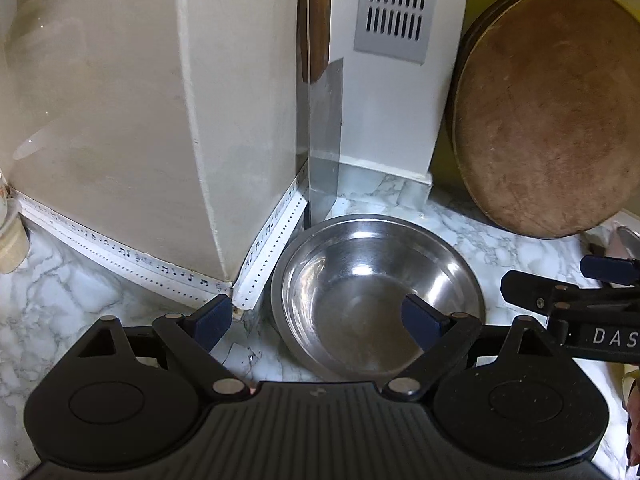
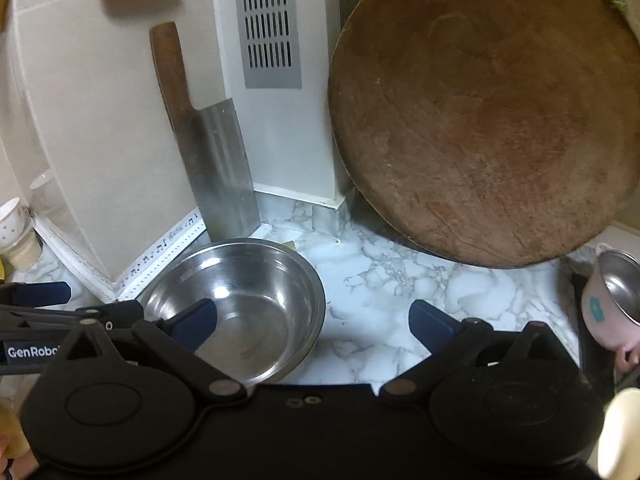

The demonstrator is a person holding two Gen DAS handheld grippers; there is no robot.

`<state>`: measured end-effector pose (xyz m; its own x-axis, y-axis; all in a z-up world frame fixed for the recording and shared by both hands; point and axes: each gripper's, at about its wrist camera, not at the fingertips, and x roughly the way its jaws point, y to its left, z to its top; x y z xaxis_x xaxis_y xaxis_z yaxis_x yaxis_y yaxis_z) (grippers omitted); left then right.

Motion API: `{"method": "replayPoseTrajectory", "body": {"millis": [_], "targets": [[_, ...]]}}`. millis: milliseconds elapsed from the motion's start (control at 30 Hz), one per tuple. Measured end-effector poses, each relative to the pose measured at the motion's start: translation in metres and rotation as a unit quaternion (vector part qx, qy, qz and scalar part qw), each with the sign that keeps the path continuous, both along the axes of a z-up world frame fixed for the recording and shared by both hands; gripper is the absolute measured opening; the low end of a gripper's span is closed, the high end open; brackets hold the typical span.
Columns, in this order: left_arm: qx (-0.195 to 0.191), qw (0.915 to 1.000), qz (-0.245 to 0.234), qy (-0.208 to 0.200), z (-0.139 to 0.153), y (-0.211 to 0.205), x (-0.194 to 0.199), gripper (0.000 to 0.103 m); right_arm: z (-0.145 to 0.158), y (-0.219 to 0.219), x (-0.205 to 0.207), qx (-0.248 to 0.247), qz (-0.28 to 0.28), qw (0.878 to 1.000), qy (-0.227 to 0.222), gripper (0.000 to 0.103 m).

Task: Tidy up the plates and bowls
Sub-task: 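Move both grippers to the rim of the steel bowl, then close both grippers on the steel bowl rim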

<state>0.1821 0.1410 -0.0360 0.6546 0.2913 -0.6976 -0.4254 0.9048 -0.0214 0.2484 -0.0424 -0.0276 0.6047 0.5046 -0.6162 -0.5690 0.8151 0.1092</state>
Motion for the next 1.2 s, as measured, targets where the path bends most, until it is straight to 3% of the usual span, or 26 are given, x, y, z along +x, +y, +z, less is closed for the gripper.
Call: {"method": "replayPoseTrajectory", "body": {"millis": [267,633,733,833,1067,1200], "targets": [[-0.020,0.9990,0.023,0.033,-0.023,0.011,0.028,0.092,-0.026,0.014,0.043,-0.018,-0.004,0.999,0.051,0.099],[-0.039,0.9968,0.041,0.056,-0.046,0.021,0.049,0.090,-0.052,0.035,0.068,-0.046,0.009,0.995,0.089,0.078],[-0.039,0.9967,0.033,0.062,-0.048,0.019,0.053,0.077,-0.056,0.042,0.067,-0.052,0.015,0.994,0.090,0.073],[-0.033,0.9965,0.040,0.065,-0.050,0.018,0.053,0.073,-0.058,0.045,0.066,-0.054,0.021,0.994,0.093,0.065],[-0.022,0.9950,0.060,0.077,-0.050,0.021,0.053,0.043,-0.061,0.050,0.063,-0.059,0.032,0.993,0.095,0.048],[-0.029,0.9945,0.060,0.080,-0.050,0.023,0.050,0.040,-0.064,0.052,0.062,-0.058,0.035,0.992,0.105,0.033]]}}
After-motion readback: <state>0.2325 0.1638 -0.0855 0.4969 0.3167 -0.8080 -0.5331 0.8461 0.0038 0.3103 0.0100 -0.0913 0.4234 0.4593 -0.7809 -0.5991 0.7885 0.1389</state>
